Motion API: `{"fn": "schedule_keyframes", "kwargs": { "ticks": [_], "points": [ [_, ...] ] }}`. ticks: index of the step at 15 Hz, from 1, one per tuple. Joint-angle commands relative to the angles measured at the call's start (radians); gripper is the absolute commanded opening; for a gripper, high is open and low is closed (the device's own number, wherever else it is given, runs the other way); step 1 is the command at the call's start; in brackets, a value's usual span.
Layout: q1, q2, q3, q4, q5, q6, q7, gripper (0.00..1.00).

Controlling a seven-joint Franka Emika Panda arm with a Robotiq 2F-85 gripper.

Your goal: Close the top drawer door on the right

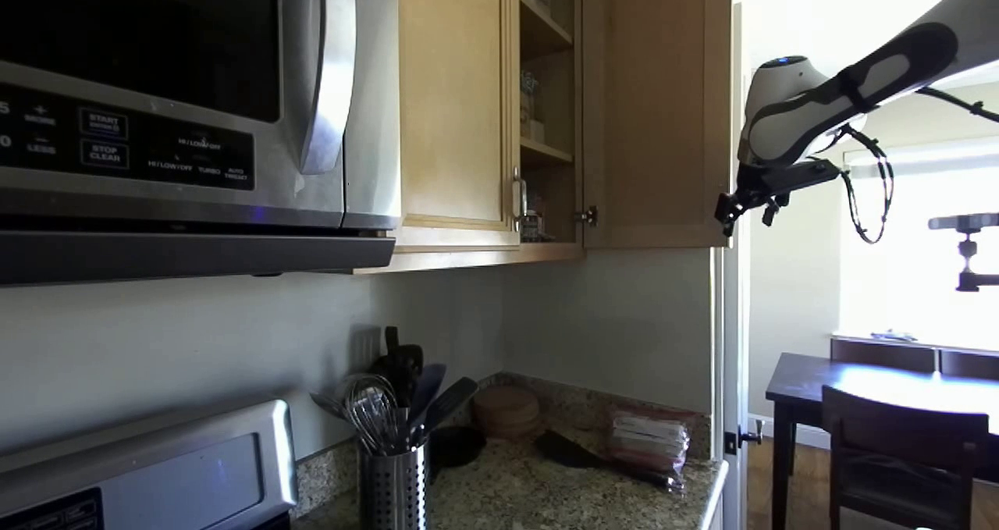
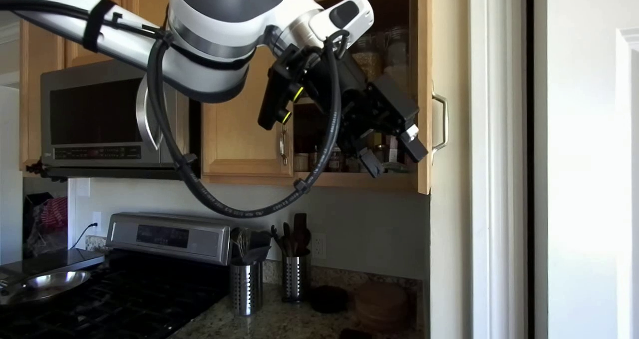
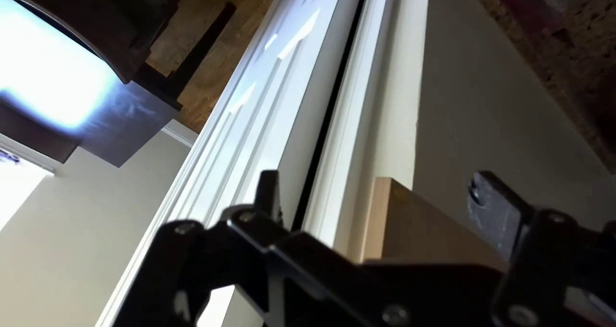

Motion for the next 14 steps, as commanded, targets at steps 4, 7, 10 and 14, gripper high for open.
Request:
{"fn": "schedule_keyframes", "kwargs": {
  "ticks": [4,7,10,14],
  "points": [
    [0.072,0.054,-0.104,0.035,0.215,0.045,-0.149,1.0],
    [0.115,0.058,-0.145,0.051,0.371,0.05,-0.285,1.0],
    [0.121,0.051,-0.169,0.058,0.413,0.13,-0.365,1.0],
    [0.132,0.035,-0.215,0.082,0.482,0.151,-0.445,1.0]
  ]
}}
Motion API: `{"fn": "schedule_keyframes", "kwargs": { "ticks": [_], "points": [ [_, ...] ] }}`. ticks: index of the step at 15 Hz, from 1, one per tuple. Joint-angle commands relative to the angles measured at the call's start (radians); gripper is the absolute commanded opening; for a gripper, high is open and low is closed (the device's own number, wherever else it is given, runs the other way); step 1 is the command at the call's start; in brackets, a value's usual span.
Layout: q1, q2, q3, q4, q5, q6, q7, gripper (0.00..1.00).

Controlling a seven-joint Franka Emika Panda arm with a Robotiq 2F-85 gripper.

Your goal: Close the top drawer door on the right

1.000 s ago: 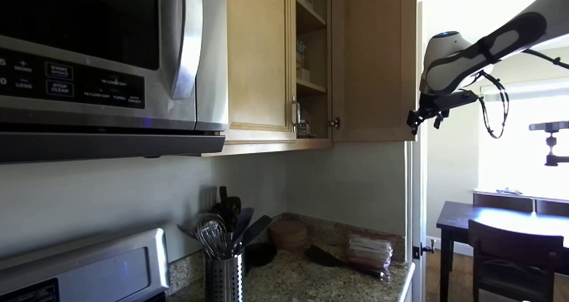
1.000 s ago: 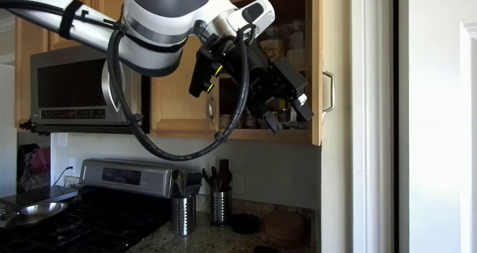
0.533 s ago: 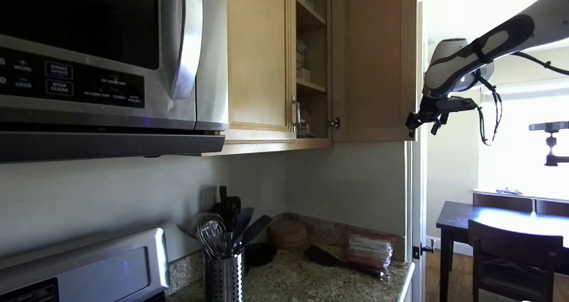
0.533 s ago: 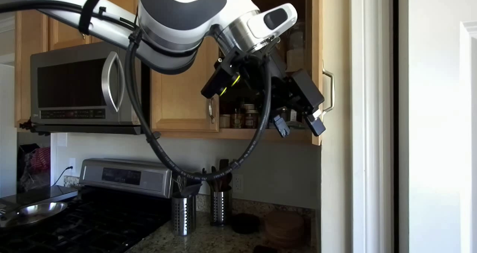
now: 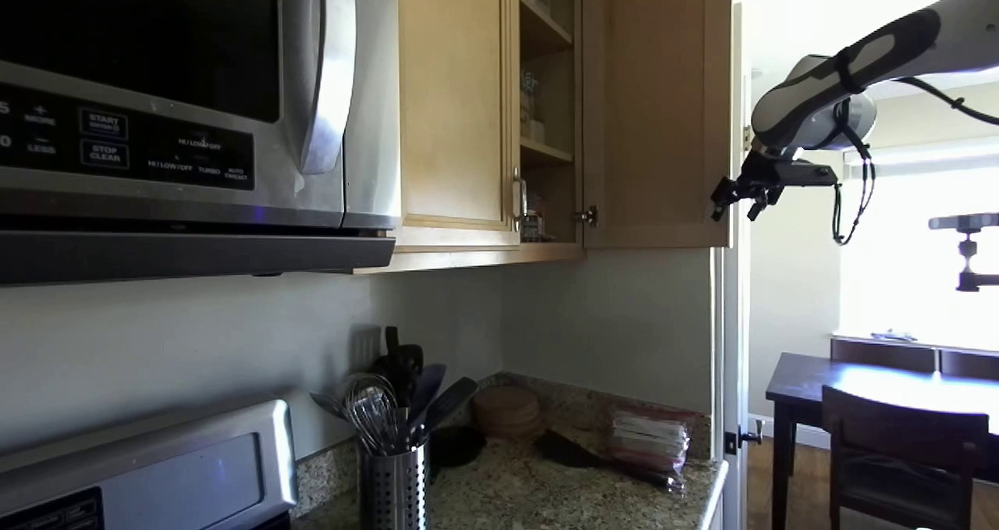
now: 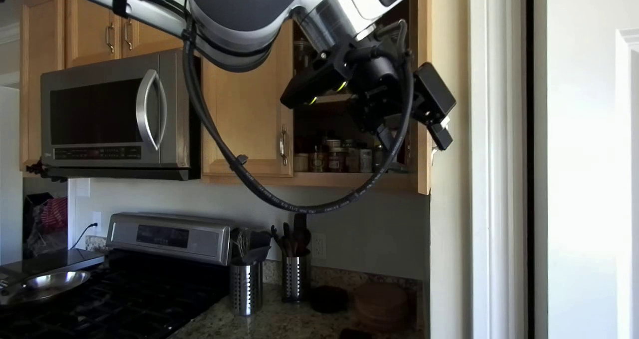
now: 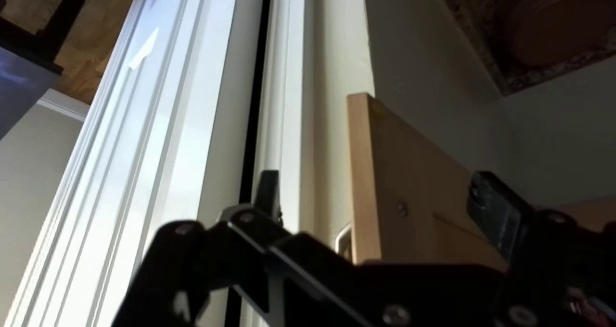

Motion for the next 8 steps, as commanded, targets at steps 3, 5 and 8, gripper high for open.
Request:
{"fn": "schedule_keyframes", "kwargs": {
  "ticks": [3,5,8],
  "points": [
    [0.06,0.005,-0.085,0.028,0.164,0.007,-0.126,1.0],
    [0.094,0.005,-0.109,0.026,0.245,-0.009,-0.17,1.0],
    [0.158,0.002,-0.14,0.015,0.37,0.008,-0.267,1.0]
  ]
}}
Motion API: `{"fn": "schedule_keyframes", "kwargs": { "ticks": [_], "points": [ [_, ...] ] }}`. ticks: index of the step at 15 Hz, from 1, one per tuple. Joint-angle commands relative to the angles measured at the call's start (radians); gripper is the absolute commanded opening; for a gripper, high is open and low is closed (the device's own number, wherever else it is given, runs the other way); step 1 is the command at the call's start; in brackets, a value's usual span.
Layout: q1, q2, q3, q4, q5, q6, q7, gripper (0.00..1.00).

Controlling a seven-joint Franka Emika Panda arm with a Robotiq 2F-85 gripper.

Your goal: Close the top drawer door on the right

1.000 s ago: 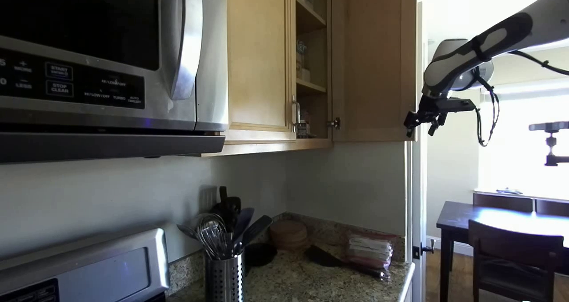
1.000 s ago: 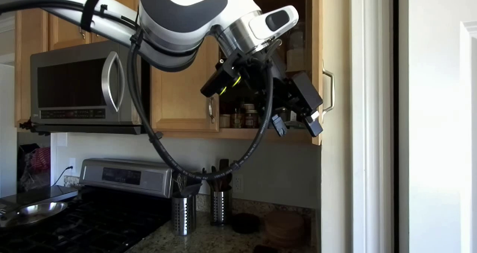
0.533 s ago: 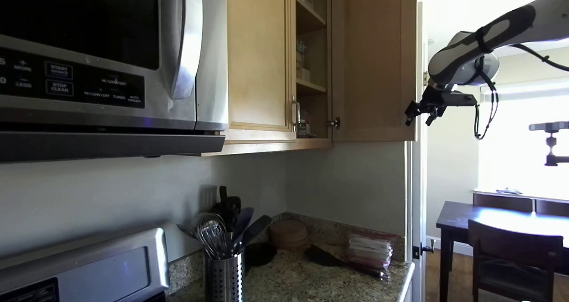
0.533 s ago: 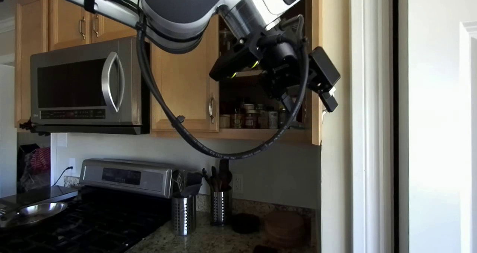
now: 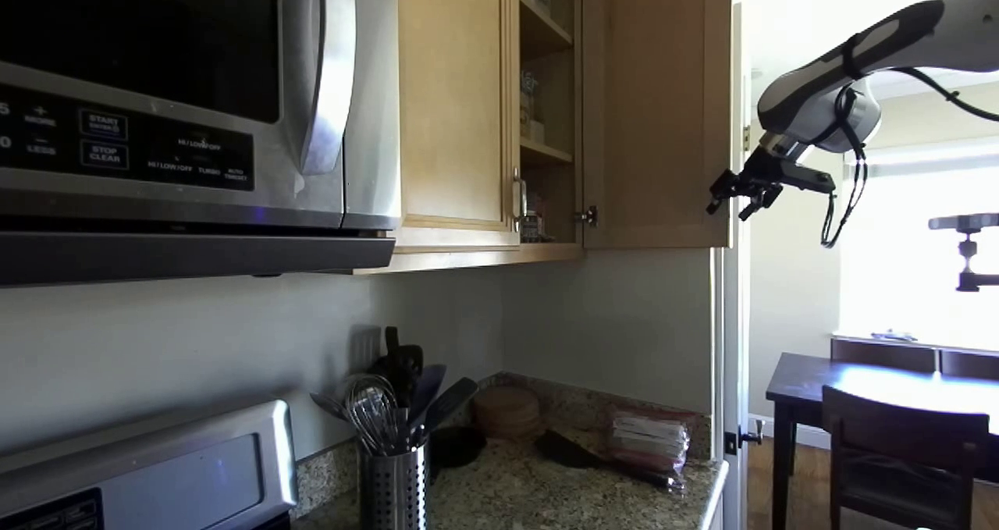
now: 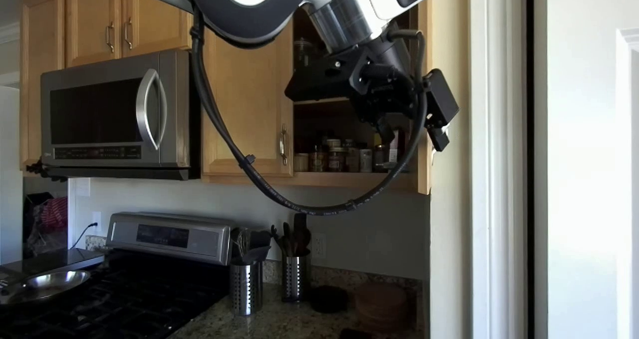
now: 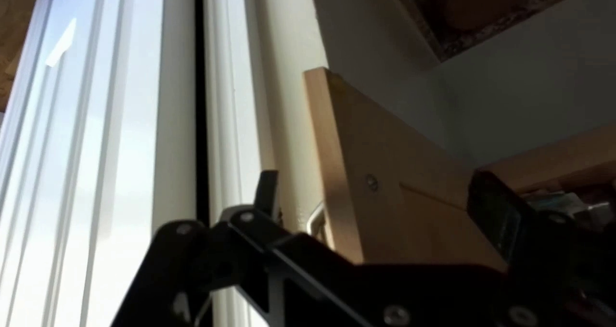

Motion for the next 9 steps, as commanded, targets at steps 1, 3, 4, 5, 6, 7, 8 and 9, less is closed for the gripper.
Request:
{"fn": "schedule_keyframes", "kwargs": {
  "ticks": [1,3,4,5,6,7,8,9],
  "points": [
    [0.077,0.004,-0.045,0.0,0.122,0.006,-0.108,1.0],
    [0.096,0.006,-0.059,0.0,0.165,0.009,-0.153,1.0],
    [0.106,0.007,-0.065,-0.001,0.186,0.012,-0.176,1.0],
    [0.115,0.007,-0.073,-0.002,0.205,0.009,-0.198,1.0],
    [0.123,0.005,-0.078,-0.003,0.222,0.0,-0.218,1.0],
    [0.13,-0.001,-0.082,-0.006,0.232,-0.008,-0.234,1.0],
    [0.141,-0.015,-0.083,-0.014,0.245,-0.02,-0.256,1.0],
    [0.147,-0.024,-0.085,-0.02,0.253,-0.028,-0.276,1.0]
  ]
}}
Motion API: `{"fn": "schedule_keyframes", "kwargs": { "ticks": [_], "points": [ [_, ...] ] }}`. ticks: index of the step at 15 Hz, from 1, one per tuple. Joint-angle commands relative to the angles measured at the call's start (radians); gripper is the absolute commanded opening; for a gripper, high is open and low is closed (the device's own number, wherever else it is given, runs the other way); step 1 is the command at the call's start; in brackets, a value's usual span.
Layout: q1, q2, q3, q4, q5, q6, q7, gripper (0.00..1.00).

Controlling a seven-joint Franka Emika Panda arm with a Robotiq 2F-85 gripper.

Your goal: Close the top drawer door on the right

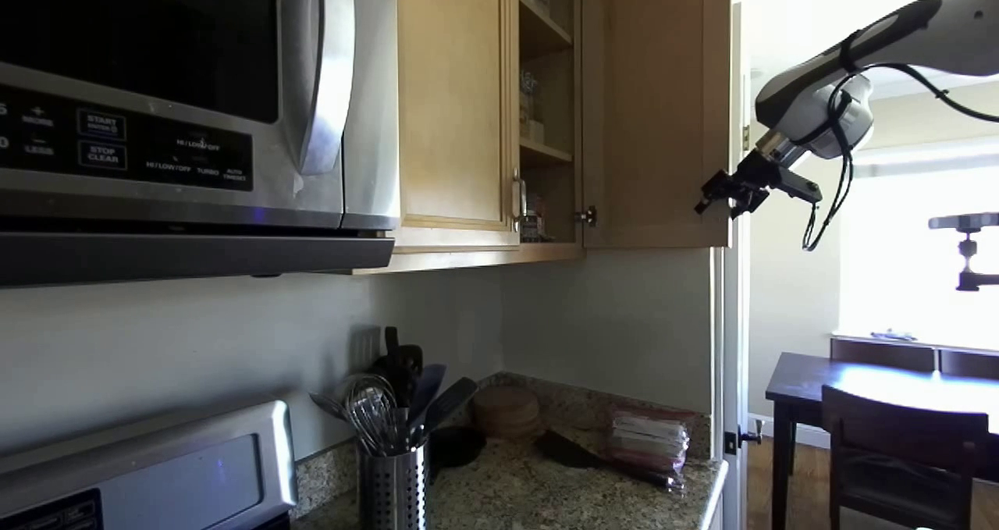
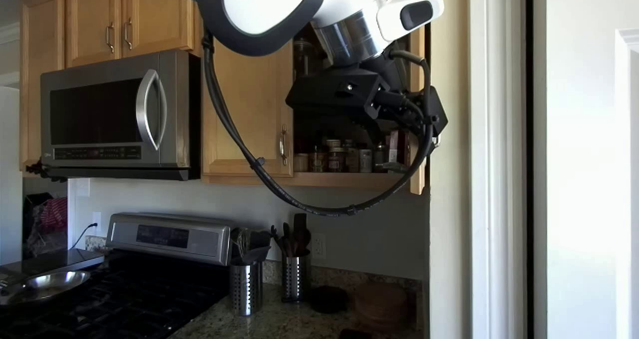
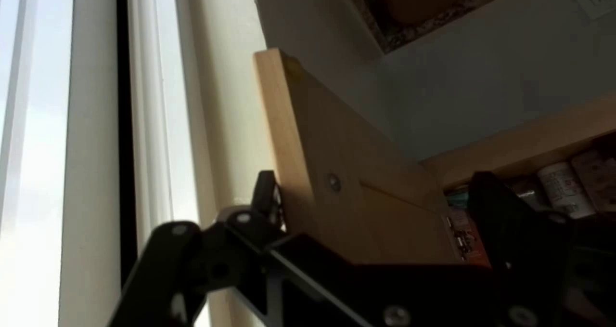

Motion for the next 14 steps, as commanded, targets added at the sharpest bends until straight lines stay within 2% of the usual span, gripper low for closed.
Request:
{"fn": "schedule_keyframes", "kwargs": {
  "ticks": [1,7,11,14],
  "points": [
    [0.068,-0.053,-0.011,-0.033,0.055,-0.056,-0.095,1.0],
    [0.058,-0.144,0.07,-0.1,0.01,-0.232,-0.152,1.0],
    [0.101,-0.184,0.1,-0.096,0.034,-0.379,-0.225,1.0],
    [0.129,-0.189,0.109,-0.083,0.051,-0.446,-0.269,1.0]
  ]
}}
